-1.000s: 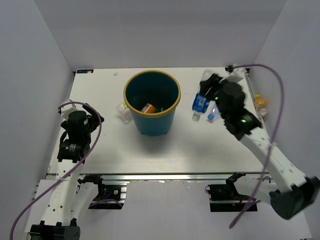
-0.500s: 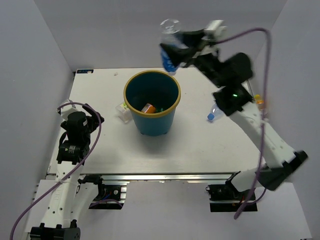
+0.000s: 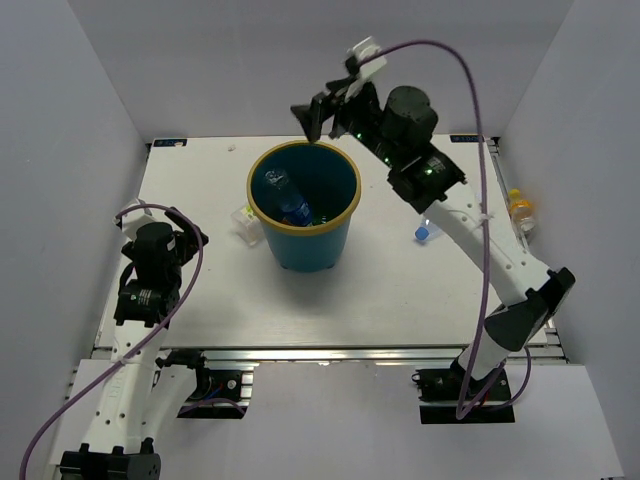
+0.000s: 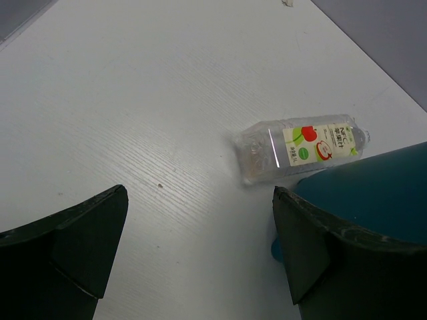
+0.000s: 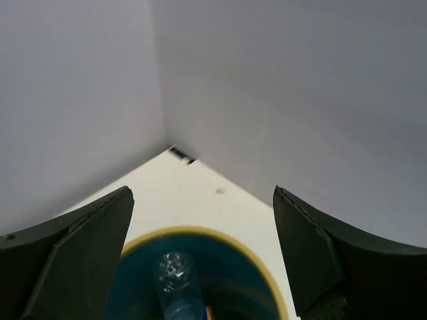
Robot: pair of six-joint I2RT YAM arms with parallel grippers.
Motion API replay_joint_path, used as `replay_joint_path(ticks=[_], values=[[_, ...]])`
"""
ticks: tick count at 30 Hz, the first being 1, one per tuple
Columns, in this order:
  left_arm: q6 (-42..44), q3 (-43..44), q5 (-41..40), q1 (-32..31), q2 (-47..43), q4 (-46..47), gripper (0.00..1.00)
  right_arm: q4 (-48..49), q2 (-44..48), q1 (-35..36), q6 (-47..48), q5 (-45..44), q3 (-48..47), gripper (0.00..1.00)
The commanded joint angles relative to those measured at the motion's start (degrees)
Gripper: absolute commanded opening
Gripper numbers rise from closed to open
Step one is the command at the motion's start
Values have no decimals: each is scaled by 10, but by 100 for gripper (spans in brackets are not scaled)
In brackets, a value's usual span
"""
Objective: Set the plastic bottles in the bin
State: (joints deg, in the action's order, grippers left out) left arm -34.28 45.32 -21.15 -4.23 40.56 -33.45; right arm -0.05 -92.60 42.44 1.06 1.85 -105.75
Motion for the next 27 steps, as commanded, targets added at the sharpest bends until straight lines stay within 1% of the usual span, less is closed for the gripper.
replay_joint_path(ticks=[1,2,3,4,5,6,7,8,9,11,12,13,14,16,18,21,23,24,27], values=[[4,0,-28,3,-5,-12,98,-97,21,-10,-39,-191,-85,89],[4,-1,-28,2,-7,-9,98,-131,21,-33,-51,-221,-109,89],[4,-4,-24,2,-7,-7,98,-167,26,-50,-88,-256,-112,89],[5,-6,-20,2,-9,-4,98,-231,33,-69,-108,-260,-109,89],[9,-6,-14,2,-8,-1,98,-259,41,-115,-130,-258,-98,89],[11,-3,-18,3,-7,-2,98,-282,64,-138,-173,-241,-56,89],[11,-1,-25,3,-4,-5,98,-312,77,-165,-191,-227,-26,89],[12,0,-38,3,-2,-9,98,-325,88,-211,-209,-216,4,89],[12,2,-42,2,0,-11,98,-340,107,-231,-225,-212,55,89],[12,0,-38,2,1,-7,98,-378,117,-276,-252,-228,100,89],[12,-4,-29,2,1,-4,98,-387,121,-289,-265,-249,140,89],[12,-5,-27,2,3,-3,98,-395,120,-301,-271,-254,156,89],[13,-4,-27,3,7,-5,98,-398,118,-328,-274,-251,172,89],[12,-2,-28,2,13,-7,98,-386,109,-356,-274,-206,213,89],[12,-1,-26,2,19,-7,98,-364,89,-393,-273,-173,232,89],[11,-2,-26,2,21,-9,98,-353,39,-406,-267,-178,234,89],[11,-4,-26,3,18,-8,98,-318,20,-409,-243,-171,252,89],[11,-5,-26,3,18,-7,98,-287,0,-409,-244,-170,259,89],[11,-6,-28,2,17,-6,98,-254,-39,-409,-255,-153,280,89]])
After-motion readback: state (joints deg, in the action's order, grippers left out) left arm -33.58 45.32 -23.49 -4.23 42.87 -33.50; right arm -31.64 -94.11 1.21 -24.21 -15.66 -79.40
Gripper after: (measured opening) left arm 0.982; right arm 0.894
